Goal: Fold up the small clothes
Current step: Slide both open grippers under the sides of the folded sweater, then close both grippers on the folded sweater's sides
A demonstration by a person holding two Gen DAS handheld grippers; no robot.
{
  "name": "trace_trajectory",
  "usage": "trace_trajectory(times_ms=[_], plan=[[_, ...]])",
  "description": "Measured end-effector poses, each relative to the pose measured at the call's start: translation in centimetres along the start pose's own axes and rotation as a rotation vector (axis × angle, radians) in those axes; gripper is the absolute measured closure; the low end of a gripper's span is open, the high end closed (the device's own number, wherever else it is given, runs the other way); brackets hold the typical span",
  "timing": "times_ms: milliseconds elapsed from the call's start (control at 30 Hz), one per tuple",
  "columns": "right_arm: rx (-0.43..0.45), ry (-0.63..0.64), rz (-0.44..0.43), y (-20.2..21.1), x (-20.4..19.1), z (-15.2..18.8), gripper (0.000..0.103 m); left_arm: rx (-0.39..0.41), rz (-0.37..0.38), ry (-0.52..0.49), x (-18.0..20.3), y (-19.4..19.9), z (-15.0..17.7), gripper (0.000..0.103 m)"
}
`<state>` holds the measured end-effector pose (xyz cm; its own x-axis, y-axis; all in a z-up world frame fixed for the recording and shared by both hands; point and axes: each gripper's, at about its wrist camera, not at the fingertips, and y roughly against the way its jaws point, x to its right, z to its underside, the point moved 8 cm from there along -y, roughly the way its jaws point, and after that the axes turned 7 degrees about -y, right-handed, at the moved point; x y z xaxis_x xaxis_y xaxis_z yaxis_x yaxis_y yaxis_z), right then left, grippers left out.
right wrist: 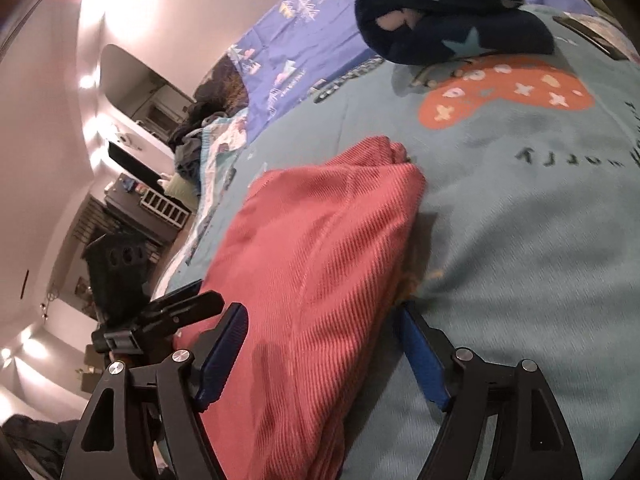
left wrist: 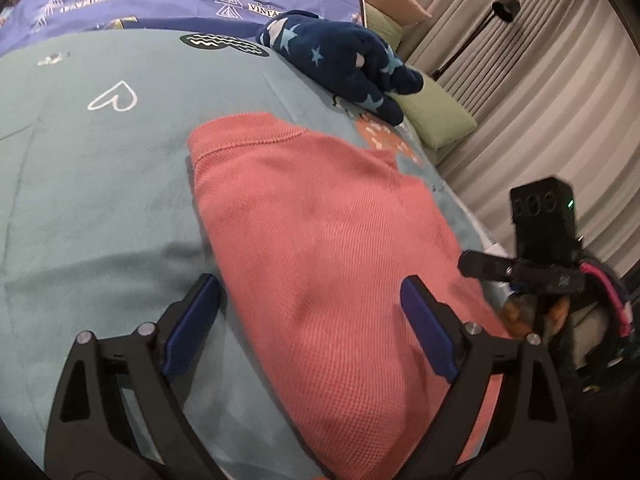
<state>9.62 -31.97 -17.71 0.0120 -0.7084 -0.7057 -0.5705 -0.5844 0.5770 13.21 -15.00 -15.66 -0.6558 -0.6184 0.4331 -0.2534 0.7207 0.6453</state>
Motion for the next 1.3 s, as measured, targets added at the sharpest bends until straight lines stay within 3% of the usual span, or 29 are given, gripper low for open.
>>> trace_trajectory(times_ms=[133,333,600,867,1033,1200,1300], plan=[[-0.009,0.023,-0.019,-1.0,-0.4,-0.4,0.027,0.001,0.041,0.007,-0.1,-0.5,-0.7,0.012],[-0.018,0.044,-0.016,-2.0,-0.8,-0.8,0.030,-0.006,0.040,-0.011,0.0,-1.3,-1.4,0.012],[0.004,-0.016,-0.040,-2.2,0.0,-1.6,0.045,0.015,0.065,0.011,-0.3,-1.6,-2.0,0.012],[-0.023,0.017,0.023,0.3,0.2,1.2,0.049,0.018,0.061,-0.007,-0.1,-0.3,-0.8,0.012],[-0.068,-0.004,-0.059,2.1,0.3,3.6,0.049,-0.004,0.093,-0.028,0.5,0.5,0.7,0.012],[-0.089,-0.041,-0.138,-0.2,0.3,1.3,0.049,-0.010,0.162,0.021,0.6,-0.5,-0.5,0.011],[-0.096,-0.031,-0.130,-1.8,0.1,-0.2,0.051,-0.010,0.183,0.020,0.8,-1.2,-1.2,0.011]])
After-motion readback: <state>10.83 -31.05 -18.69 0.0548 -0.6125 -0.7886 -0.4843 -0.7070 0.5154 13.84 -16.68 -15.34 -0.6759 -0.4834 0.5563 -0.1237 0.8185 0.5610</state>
